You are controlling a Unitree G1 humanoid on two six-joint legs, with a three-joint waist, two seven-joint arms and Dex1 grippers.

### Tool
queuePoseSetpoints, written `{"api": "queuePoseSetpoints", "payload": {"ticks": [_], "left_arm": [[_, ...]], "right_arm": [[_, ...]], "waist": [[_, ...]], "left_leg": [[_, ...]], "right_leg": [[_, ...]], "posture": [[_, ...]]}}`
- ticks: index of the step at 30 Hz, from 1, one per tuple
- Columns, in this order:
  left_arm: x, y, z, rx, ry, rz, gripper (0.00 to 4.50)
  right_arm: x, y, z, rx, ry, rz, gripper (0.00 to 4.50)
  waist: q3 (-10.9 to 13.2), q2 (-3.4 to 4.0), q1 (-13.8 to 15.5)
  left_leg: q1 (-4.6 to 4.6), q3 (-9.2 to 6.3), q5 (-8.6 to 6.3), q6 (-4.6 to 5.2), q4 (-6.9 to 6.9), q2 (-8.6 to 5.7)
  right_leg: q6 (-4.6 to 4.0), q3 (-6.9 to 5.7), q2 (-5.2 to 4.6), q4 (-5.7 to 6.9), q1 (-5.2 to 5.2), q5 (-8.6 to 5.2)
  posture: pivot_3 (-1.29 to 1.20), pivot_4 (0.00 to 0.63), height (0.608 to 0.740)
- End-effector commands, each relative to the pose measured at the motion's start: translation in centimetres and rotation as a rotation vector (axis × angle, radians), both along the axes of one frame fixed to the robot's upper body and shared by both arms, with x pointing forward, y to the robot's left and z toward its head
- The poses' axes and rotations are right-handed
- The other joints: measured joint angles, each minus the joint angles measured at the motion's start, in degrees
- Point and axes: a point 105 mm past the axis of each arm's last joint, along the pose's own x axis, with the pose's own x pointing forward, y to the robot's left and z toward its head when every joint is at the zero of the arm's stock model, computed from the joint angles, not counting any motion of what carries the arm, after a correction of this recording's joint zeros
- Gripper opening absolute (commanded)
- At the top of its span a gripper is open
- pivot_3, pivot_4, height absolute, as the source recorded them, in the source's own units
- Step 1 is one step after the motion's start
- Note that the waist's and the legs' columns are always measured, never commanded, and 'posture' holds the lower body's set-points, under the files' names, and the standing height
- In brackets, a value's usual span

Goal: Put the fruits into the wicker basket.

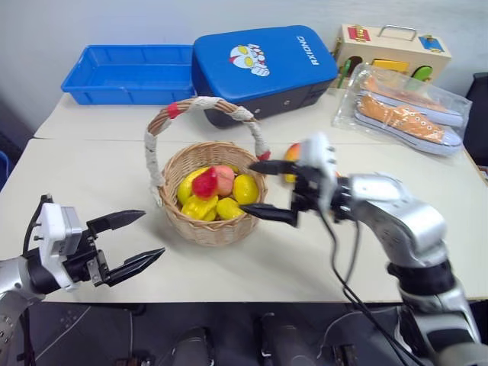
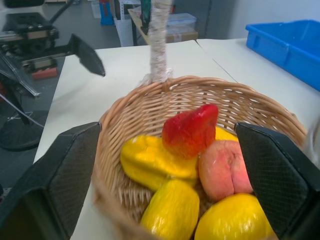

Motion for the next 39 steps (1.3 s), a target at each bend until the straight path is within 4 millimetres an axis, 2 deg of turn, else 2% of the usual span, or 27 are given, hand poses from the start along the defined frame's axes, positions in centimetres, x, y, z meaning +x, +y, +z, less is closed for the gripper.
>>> {"api": "queuePoseSetpoints", "payload": {"ticks": [1,2,3,6,7,9,12,15,21,24,26,28,31,34,39], "left_arm": [[0.3,-0.1,0.4,0.014,-0.025,-0.027,4.5],[0.5,-0.1,0.4,0.015,-0.025,-0.028,4.5],[0.7,0.1,0.5,0.019,-0.036,-0.027,4.5],[1.4,0.5,1.4,0.031,-0.115,-0.024,4.5],[1.5,0.6,1.5,0.03,-0.123,-0.028,4.5],[1.6,0.6,1.4,0.031,-0.112,-0.04,4.5],[1.5,0.1,1.2,0.034,-0.084,-0.084,4.5],[1.8,0.0,1.8,0.024,-0.105,-0.083,4.5],[1.7,-0.5,4.7,-0.089,-0.167,-0.068,4.5],[1.2,-0.5,6.2,-0.117,-0.189,-0.06,4.5],[1.1,-0.3,6.9,-0.128,-0.191,-0.054,4.5],[0.9,0.2,7.6,-0.084,-0.185,-0.046,4.5],[0.9,0.6,8.2,-0.033,-0.169,-0.045,4.5],[1.0,0.6,8.7,-0.018,-0.189,-0.043,4.5],[1.2,0.5,9.2,-0.01,-0.211,-0.046,4.5]], "right_arm": [[-2.2,-3.9,0.1,0.022,-0.087,-0.005,4.47],[-2.4,-4.7,-0.3,0.007,-0.09,-0.024,4.47],[-2.2,-6.6,-1.2,0.0,-0.101,-0.094,4.47],[-0.9,-13.7,-2.9,0.011,-0.178,-0.43,4.47],[-0.7,-15.4,-3.3,0.034,-0.168,-0.519,4.47],[-0.9,-17.5,-4.4,0.027,-0.161,-0.606,4.47],[-0.7,-18.8,-6.0,0.02,-0.119,-0.668,4.47],[1.1,-17.8,-5.3,0.036,-0.104,-0.672,4.47],[7.3,-12.9,-2.2,-0.02,0.088,-0.62,4.47],[10.0,-11.4,-2.0,-0.14,0.21,-0.645,4.47],[11.2,-10.6,-1.6,-0.148,0.267,-0.647,4.47],[13.4,-9.7,-1.4,-0.142,0.352,-0.696,4.47],[15.9,-8.7,-2.0,-0.214,0.374,-0.771,4.47],[17.2,-7.7,-2.2,-0.185,0.422,-0.785,4.47],[17.9,-5.9,-2.8,-0.145,0.514,-0.781,4.47]], "waist": [[0.0,0.0,0.09],[0.0,0.0,0.12],[0.0,0.0,0.12],[0.0,-0.01,0.07],[0.01,0.0,0.0],[0.02,0.03,-0.22],[0.03,0.03,-0.48],[0.09,0.13,-0.91],[0.15,0.24,-1.82],[0.15,0.24,-1.62],[0.15,0.24,-1.4],[0.14,0.22,-1.24],[0.15,0.22,-1.73],[0.16,0.25,-1.97],[0.16,0.25,-2.19]], "left_leg": [[0.01,0.01,-0.01,0.02,0.02,0.0],[0.0,0.01,-0.01,0.04,0.02,-0.03],[0.01,0.01,-0.02,0.06,0.02,-0.03],[0.16,0.02,-0.02,0.08,0.04,-0.04],[0.3,0.01,-0.02,0.08,0.05,-0.05],[0.43,0.07,-0.03,0.1,0.06,-0.07],[0.75,0.12,-0.01,0.08,-0.01,-0.05],[1.05,0.17,-0.01,0.06,-0.07,-0.04],[1.07,0.18,0.07,0.01,-0.1,-0.01],[0.92,0.07,0.13,-0.12,-0.15,0.05],[0.74,0.05,0.13,-0.13,-0.16,0.06],[0.27,-0.01,0.13,-0.12,-0.08,0.05],[-0.12,0.18,0.17,-0.06,0.04,0.01],[-0.1,0.21,0.18,-0.08,0.0,0.01],[-0.1,0.2,0.2,-0.11,0.05,0.01]], "right_leg": [[0.0,0.0,0.0,-0.03,0.03,0.0],[0.01,0.01,-0.01,-0.03,0.03,0.0],[0.02,0.02,-0.01,-0.08,0.07,0.01],[0.05,0.03,0.02,-0.12,0.24,0.03],[0.06,0.02,0.02,-0.16,0.42,0.03],[0.1,0.08,0.01,-0.18,0.56,0.06],[0.11,0.14,0.05,-0.15,0.79,0.07],[0.08,0.19,0.06,-0.1,1.01,0.09],[0.04,0.2,0.06,0.02,0.91,0.2],[0.0,0.16,0.11,0.0,0.75,0.15],[0.01,0.13,0.12,-0.06,0.6,0.14],[0.02,0.11,0.1,-0.03,0.17,0.14],[0.03,0.22,0.09,0.07,-0.27,0.14],[0.02,0.23,0.1,0.11,-0.3,0.14],[0.02,0.22,0.11,0.23,-0.31,0.14]], "posture": [[0.0,0.15,0.74],[0.0,0.15,0.74],[0.0,0.15,0.74],[0.0,0.15,0.74],[0.0,0.15,0.74],[0.0,0.15,0.74],[0.0,0.15,0.74],[0.0,0.15,0.74],[0.0,0.15,0.74],[0.0,0.15,0.74],[0.0,0.15,0.74],[0.0,0.15,0.74],[0.0,0.15,0.74],[0.0,0.15,0.74],[0.0,0.15,0.74]]}}
